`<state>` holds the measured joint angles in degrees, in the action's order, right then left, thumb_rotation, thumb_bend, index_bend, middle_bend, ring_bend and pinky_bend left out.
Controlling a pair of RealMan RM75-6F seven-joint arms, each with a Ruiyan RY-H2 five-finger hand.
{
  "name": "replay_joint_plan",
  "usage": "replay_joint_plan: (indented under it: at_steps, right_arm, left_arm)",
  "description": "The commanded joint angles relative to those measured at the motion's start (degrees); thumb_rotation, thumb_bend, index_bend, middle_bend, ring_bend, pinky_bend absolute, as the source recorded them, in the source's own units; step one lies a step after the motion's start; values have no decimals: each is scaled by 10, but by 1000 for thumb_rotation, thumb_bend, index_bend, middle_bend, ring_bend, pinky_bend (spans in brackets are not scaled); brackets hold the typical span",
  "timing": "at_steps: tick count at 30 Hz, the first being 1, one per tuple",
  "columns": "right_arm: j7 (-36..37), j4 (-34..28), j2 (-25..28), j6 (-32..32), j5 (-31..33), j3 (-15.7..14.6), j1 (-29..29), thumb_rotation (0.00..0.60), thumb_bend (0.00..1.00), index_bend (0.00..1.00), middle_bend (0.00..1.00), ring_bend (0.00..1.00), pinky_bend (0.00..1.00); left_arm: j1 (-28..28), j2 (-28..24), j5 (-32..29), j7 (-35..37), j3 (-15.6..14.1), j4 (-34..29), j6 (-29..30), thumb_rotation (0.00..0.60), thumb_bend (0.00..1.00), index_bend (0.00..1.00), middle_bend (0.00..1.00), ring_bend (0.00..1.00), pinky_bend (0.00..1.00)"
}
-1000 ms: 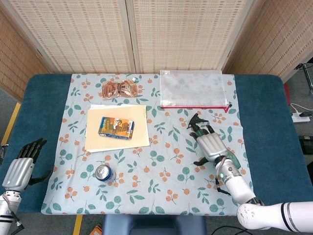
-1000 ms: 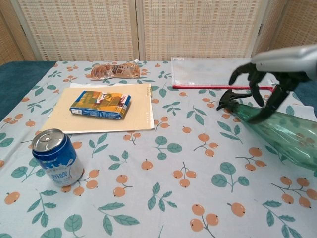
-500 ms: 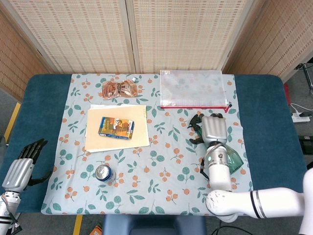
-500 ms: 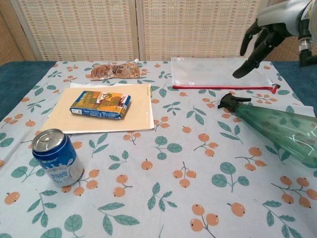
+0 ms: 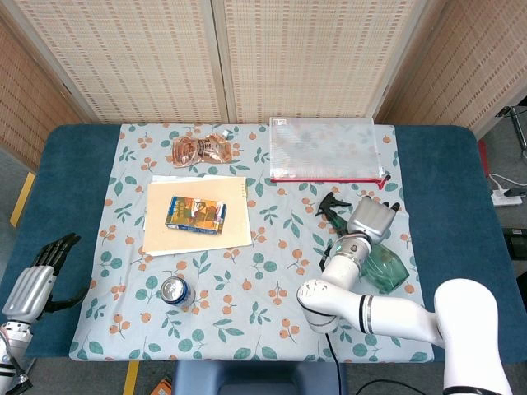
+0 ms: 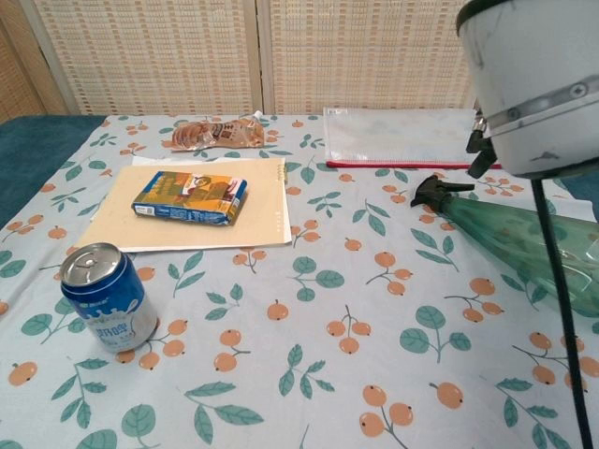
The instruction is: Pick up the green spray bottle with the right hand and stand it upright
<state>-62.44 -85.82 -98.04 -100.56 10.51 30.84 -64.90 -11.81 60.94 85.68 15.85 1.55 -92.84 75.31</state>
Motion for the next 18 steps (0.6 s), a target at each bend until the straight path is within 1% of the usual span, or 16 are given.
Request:
replay_joint_plan:
  at_steps: [1,4,11,18]
  right_arm:
    - [-19,39,-26,22,-8,8,2,600,0,324,470,199,91]
    - [-30,69,-36,34,-17,19,5,600,0,325,470,199,87]
    - [-69,118,-40,69,-31,31,14,600,0,310,467,188,64]
    - [-118,163,-44,109,-52,17,23,600,0,271,417,135,19]
  left_arm:
    - [-1,-1,-1,4,0,0,-2,600,250,0,0,0,0]
    - [-2,-2,-1,10,-1,1,-4,600,249,0,0,0,0]
    - [-2,-3,0,15,-2,0,-4,600,249,0,0,0,0]
    - [-3,-3,-2,14,-2,0,-7,600,249,0,0,0,0]
